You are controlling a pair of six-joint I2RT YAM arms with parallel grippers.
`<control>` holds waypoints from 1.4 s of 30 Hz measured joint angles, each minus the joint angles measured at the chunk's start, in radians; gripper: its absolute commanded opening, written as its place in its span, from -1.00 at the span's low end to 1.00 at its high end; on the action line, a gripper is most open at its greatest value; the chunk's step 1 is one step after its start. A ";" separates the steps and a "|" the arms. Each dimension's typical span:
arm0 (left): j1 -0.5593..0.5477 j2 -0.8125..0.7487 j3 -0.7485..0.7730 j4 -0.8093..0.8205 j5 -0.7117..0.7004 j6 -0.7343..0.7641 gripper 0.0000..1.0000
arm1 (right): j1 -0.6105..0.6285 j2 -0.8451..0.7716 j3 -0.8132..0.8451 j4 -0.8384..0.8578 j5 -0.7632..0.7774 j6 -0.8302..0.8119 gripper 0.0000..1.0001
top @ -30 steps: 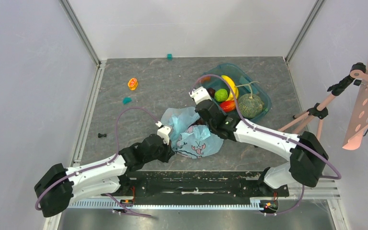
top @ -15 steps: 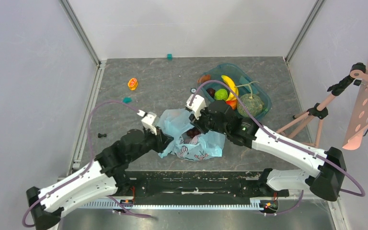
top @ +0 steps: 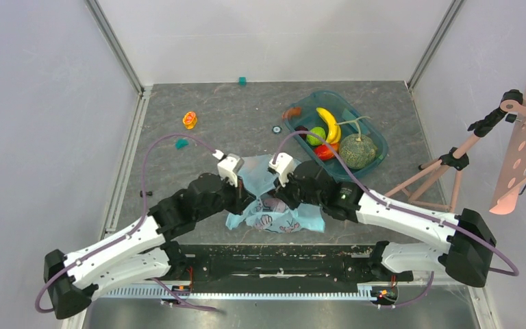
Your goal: Take the fake fruits out of the plastic bag
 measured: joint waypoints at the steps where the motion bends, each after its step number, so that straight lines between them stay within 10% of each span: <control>1: -0.002 0.035 0.004 0.005 0.015 0.000 -0.96 | 0.003 -0.002 -0.026 0.008 0.016 0.023 -0.96; 18: -0.216 0.341 0.049 0.152 0.063 0.000 -0.96 | 0.057 -0.292 -0.521 0.320 0.193 0.347 -1.00; 42: -0.373 0.414 -0.125 0.219 -0.117 -0.126 -0.96 | 0.226 -0.262 -0.343 0.303 0.188 0.296 -1.00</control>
